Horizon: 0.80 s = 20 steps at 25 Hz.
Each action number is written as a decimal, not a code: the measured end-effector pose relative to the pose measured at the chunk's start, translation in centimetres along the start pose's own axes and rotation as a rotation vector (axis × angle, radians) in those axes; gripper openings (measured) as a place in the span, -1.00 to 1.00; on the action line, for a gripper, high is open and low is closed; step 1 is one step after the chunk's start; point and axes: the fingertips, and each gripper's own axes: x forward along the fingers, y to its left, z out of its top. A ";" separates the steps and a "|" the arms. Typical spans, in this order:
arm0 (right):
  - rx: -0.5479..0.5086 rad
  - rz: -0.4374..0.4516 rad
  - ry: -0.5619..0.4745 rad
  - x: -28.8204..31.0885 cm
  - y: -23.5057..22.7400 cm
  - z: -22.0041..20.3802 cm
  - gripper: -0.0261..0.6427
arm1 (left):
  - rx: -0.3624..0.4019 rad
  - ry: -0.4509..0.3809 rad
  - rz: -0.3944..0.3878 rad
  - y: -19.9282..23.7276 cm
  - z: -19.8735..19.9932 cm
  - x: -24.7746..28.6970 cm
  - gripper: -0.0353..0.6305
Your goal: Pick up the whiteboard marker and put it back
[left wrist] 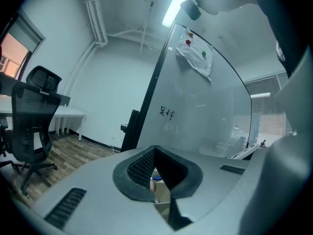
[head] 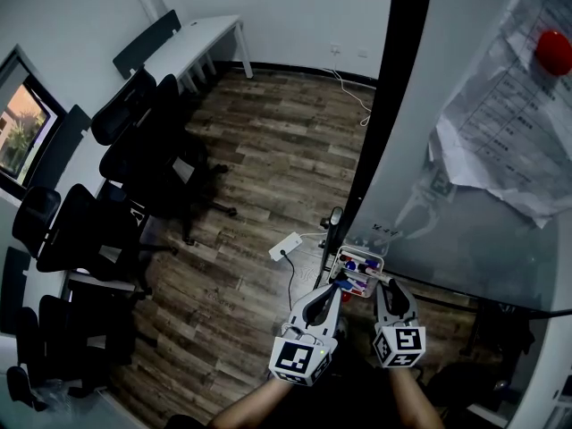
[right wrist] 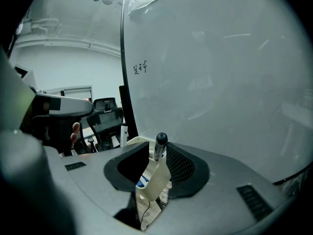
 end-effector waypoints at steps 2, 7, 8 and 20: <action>-0.001 -0.003 -0.006 -0.3 0.1 0.1 -0.63 | -0.008 0.003 0.008 0.0 0.1 -0.3 -0.88; -0.002 -0.015 -0.020 -0.9 0.0 0.4 -0.63 | 0.007 -0.013 -0.011 -0.5 0.3 -0.8 -0.88; -0.003 -0.017 -0.023 -1.0 0.0 0.4 -0.63 | 0.007 -0.014 -0.011 -0.6 0.3 -0.9 -0.88; 0.001 -0.026 -0.048 -2.0 0.3 0.7 -0.63 | -0.001 -0.026 -0.011 -0.9 0.4 -1.9 -0.88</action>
